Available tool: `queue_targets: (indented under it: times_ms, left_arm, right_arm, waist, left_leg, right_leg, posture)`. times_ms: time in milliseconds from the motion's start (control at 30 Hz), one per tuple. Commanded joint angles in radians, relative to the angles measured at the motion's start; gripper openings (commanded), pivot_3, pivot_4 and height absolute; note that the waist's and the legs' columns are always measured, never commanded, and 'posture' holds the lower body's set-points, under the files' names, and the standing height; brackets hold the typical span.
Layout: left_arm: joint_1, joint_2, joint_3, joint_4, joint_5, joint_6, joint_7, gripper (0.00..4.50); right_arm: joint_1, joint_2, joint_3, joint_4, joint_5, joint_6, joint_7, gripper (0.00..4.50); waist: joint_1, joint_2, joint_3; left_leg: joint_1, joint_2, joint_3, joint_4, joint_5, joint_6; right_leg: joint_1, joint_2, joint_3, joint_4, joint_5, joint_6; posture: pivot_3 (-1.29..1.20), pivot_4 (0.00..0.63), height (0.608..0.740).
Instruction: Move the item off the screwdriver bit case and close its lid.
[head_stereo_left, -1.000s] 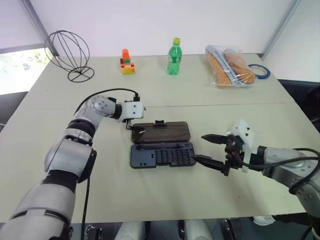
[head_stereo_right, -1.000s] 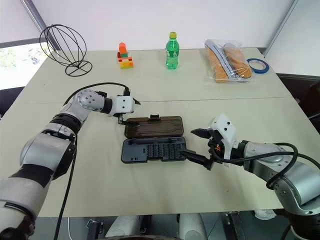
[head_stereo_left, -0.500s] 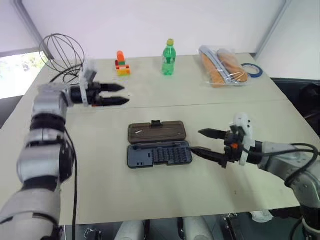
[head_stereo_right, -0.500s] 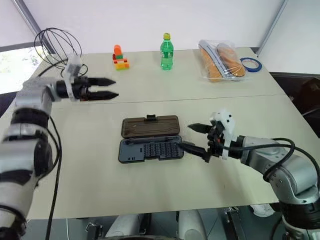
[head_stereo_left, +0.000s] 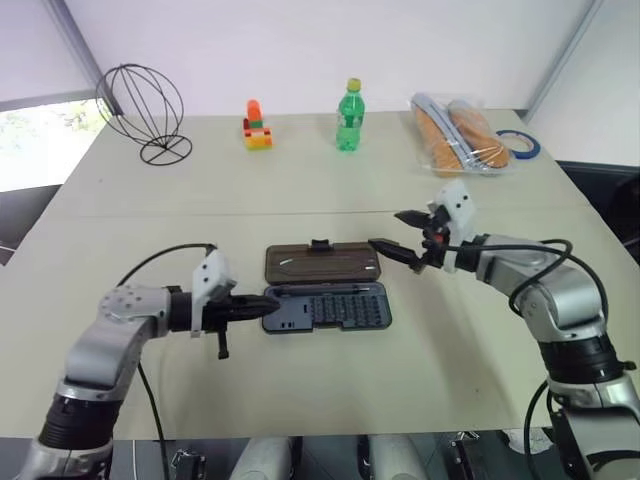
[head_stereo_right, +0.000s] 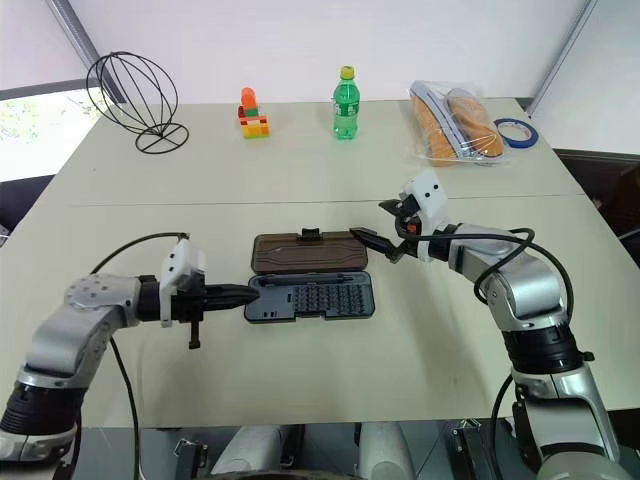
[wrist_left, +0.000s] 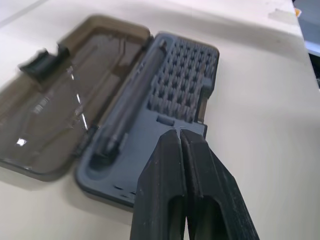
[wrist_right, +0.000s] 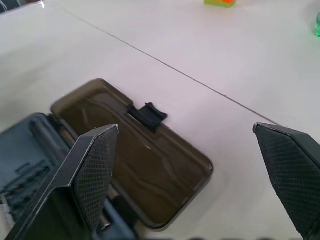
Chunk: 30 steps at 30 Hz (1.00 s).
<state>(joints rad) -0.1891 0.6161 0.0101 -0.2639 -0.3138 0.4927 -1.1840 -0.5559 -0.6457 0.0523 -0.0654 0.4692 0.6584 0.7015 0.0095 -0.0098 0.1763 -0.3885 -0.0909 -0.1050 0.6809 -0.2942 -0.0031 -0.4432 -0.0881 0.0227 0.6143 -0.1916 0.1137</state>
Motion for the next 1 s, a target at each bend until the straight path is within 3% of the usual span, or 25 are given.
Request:
queue_targets:
  times_ms: [33,200,467,700,833,933,1000]
  left_arm:
    - [0.011,0.016,-0.037,0.026,0.031,-0.061,0.025,0.10]
    - [-0.010,0.033,-0.132,0.151,0.145,-0.202,0.057,0.10]
    - [0.011,0.027,-0.158,0.122,0.124,-0.161,0.108,0.10]
    - [0.055,0.017,-0.159,0.109,0.121,-0.176,0.155,0.10]
    - [0.074,0.000,-0.160,0.114,0.114,-0.187,0.182,0.10]
    - [0.085,-0.015,-0.161,0.156,0.115,-0.224,0.190,0.00]
    - [0.090,-0.022,-0.161,0.180,0.113,-0.241,0.195,0.00]
  right_arm:
    - [-0.042,0.013,0.013,0.021,-0.040,-0.050,0.031,4.50]
    - [-0.193,0.044,0.153,0.301,-0.232,-0.101,0.049,4.50]
    - [-0.441,0.157,0.317,0.748,-0.424,-0.213,0.190,4.50]
    - [-0.547,0.255,0.335,1.029,-0.515,-0.343,0.273,4.50]
    - [-0.576,0.307,0.307,1.145,-0.516,-0.343,0.356,4.50]
    - [-0.593,0.338,0.276,1.224,-0.514,-0.330,0.423,3.77]
    - [-0.594,0.344,0.285,1.254,-0.547,-0.361,0.450,2.72]
  waist:
    - [-0.001,0.000,0.000]
    - [-0.020,0.001,-0.001]
    - [-0.027,0.003,-0.001]
    - [-0.029,0.004,-0.002]
    - [-0.030,0.005,-0.004]
    - [-0.031,0.007,-0.006]
    - [-0.032,0.008,-0.008]
  left_leg:
    - [0.000,0.000,0.000,0.000,0.000,0.000]
    - [0.002,0.000,0.002,-0.001,0.000,0.000]
    - [0.003,0.001,0.002,-0.002,0.000,-0.001]
    - [0.006,0.000,0.002,-0.003,0.000,-0.001]
    - [0.019,0.000,0.002,-0.012,0.001,-0.001]
    - [0.023,0.000,0.002,-0.016,0.001,-0.001]
    - [0.026,0.001,0.002,-0.018,0.001,-0.002]
  right_leg:
    - [0.000,0.000,0.000,0.000,0.000,0.000]
    - [0.000,0.000,0.000,0.000,0.001,-0.001]
    - [0.001,0.000,0.000,0.000,0.001,-0.001]
    - [0.003,0.000,0.001,0.000,0.001,-0.001]
    - [0.013,0.000,0.001,-0.004,0.000,-0.001]
    - [0.015,0.000,0.001,-0.004,-0.001,-0.003]
    - [0.016,0.001,0.001,-0.003,-0.001,-0.004]
  posture:
    - [0.00,0.150,0.740]
    - [0.00,0.150,0.740]
    - [0.00,0.150,0.740]
    - [0.00,0.150,0.740]
    - [0.00,0.150,0.740]
    - [0.00,0.150,0.740]
    - [0.00,0.150,0.740]
